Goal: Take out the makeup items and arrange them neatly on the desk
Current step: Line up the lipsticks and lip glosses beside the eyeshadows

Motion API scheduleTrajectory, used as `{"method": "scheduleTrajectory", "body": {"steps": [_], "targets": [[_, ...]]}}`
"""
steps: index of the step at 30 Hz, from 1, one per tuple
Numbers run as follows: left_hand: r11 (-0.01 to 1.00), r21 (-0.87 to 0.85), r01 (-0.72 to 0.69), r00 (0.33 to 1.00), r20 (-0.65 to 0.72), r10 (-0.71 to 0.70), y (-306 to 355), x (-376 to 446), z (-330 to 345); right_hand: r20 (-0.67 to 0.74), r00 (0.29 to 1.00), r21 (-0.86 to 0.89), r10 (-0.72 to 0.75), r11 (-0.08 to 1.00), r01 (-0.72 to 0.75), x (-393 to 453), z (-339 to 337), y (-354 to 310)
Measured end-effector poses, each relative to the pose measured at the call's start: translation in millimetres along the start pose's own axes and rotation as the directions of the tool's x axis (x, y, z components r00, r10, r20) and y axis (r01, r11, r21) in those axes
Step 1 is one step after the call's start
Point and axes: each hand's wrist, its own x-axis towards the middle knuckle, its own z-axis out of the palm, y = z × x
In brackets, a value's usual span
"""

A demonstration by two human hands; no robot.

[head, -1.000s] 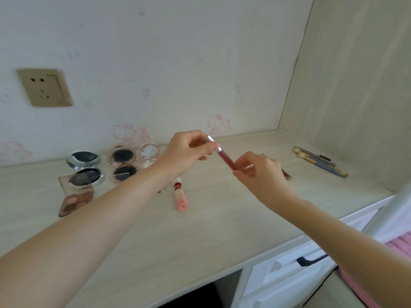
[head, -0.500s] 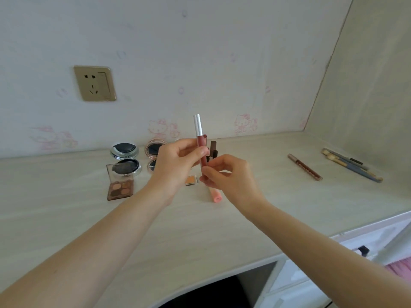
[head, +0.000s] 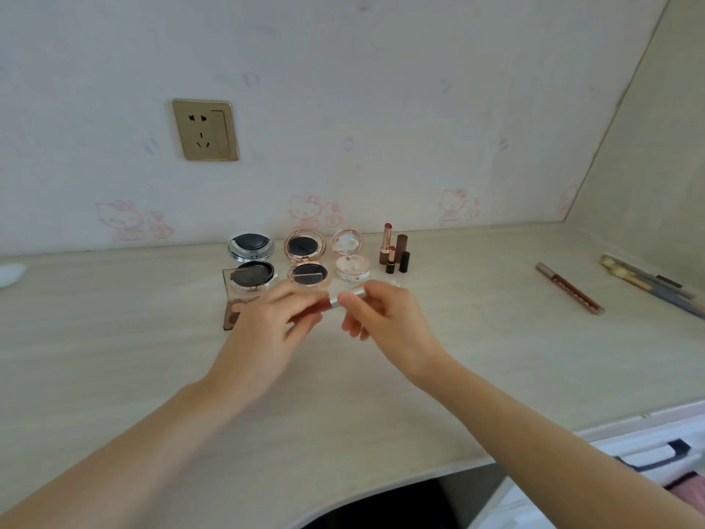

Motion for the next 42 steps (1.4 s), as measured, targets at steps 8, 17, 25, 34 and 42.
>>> {"method": "scheduleTrajectory", "body": {"steps": [8, 17, 25, 34, 42], "targets": [[0.991, 0.133, -0.014, 0.997, -0.079, 0.025, -12, -25, -2, 0.090, 0.992, -0.014, -0.092, 0.995, 0.094, -3, 7, 19], [0.991, 0.120, -0.053, 0.996, -0.066, 0.061, -17, -28, -6, 0.118, 0.973, -0.191, -0.199, 0.957, 0.219, 1, -3, 27], [0.981, 0.163, -0.109, 0.987, -0.101, 0.126, -17, -28, -6, 0.192, 0.980, 0.002, -0.049, 0.999, 0.049, -6, -3, 22], [0.978, 0.170, -0.119, 0.986, -0.096, 0.137, -15, -28, -8, 0.099, 0.992, 0.092, -0.073, 0.994, 0.064, -6, -5, 21], [0.972, 0.180, -0.148, 0.984, -0.073, 0.163, -12, -28, -6, 0.133, 0.987, 0.036, -0.086, 0.996, 0.082, -6, -2, 20]]}}
